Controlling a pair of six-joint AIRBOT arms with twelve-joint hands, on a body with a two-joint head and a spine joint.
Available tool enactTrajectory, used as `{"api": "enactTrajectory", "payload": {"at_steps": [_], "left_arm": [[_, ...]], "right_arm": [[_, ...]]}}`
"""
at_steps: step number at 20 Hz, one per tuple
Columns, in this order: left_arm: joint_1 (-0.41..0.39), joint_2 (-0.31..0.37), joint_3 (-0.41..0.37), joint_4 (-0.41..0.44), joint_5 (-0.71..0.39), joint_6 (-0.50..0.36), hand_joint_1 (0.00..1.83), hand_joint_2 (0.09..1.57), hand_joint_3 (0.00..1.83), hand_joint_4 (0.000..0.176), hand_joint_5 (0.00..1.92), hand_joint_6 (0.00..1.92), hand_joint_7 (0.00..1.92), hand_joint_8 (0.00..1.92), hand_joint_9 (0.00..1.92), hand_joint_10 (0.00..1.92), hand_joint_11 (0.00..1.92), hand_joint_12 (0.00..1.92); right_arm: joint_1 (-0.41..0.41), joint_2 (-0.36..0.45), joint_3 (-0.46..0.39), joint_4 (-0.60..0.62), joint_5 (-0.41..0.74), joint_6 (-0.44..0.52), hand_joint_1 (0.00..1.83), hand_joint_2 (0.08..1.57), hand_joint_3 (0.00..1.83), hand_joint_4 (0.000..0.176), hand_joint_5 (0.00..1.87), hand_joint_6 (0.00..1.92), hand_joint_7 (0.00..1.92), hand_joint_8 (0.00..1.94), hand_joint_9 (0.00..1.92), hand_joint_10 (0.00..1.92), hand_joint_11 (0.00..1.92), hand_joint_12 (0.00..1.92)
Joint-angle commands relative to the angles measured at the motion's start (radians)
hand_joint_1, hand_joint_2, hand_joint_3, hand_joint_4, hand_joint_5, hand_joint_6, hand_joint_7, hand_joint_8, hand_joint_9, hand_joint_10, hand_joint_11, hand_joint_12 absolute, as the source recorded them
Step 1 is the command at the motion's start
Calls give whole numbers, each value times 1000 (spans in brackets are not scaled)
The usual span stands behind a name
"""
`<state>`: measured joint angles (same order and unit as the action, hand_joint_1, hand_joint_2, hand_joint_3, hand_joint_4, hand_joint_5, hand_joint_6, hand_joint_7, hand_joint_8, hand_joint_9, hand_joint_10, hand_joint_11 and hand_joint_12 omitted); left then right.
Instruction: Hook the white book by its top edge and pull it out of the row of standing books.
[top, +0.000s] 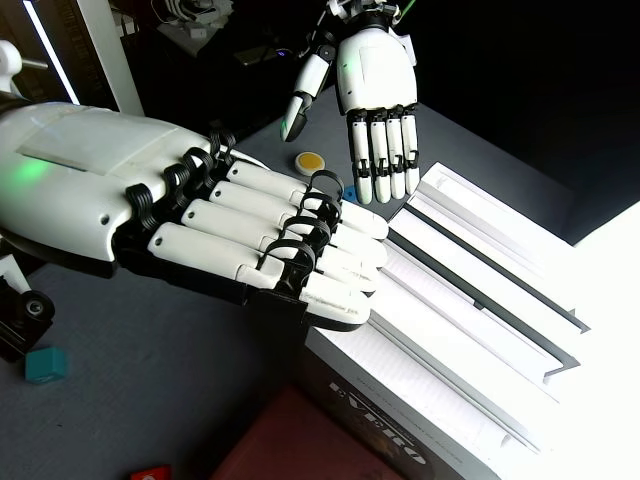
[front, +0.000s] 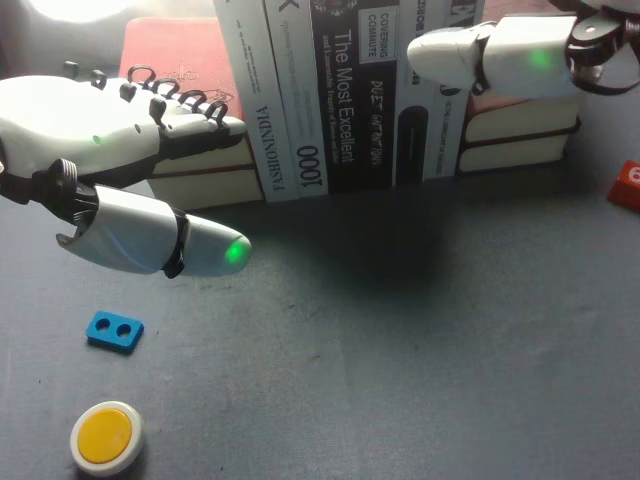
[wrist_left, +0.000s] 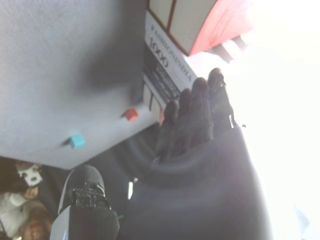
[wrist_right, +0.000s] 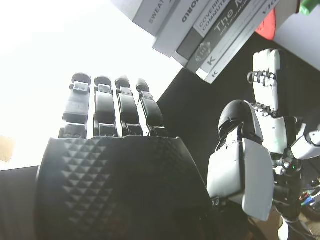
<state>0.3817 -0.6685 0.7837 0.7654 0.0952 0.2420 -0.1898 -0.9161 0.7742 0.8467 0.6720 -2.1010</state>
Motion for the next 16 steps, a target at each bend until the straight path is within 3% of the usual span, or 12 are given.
{"api": "enactTrajectory", "payload": {"at_steps": [1, 16], "left_arm": [[-8, 8, -7, 4, -66, 2, 0, 1084, 6, 0, 0, 0, 0, 0, 0, 0, 0, 0], [55, 11, -31, -2, -95, 3, 0, 1075, 1, 0, 0, 0, 0, 0, 0, 0, 0, 0]], "right_arm": [[16, 2, 6, -38, 74, -4, 0, 1078, 0, 0, 0, 0, 0, 0, 0, 0, 0, 0], [-18, -46, 53, 49, 43, -33, 0, 1072, 0, 0, 0, 0, 0, 0, 0, 0, 0, 0]]}}
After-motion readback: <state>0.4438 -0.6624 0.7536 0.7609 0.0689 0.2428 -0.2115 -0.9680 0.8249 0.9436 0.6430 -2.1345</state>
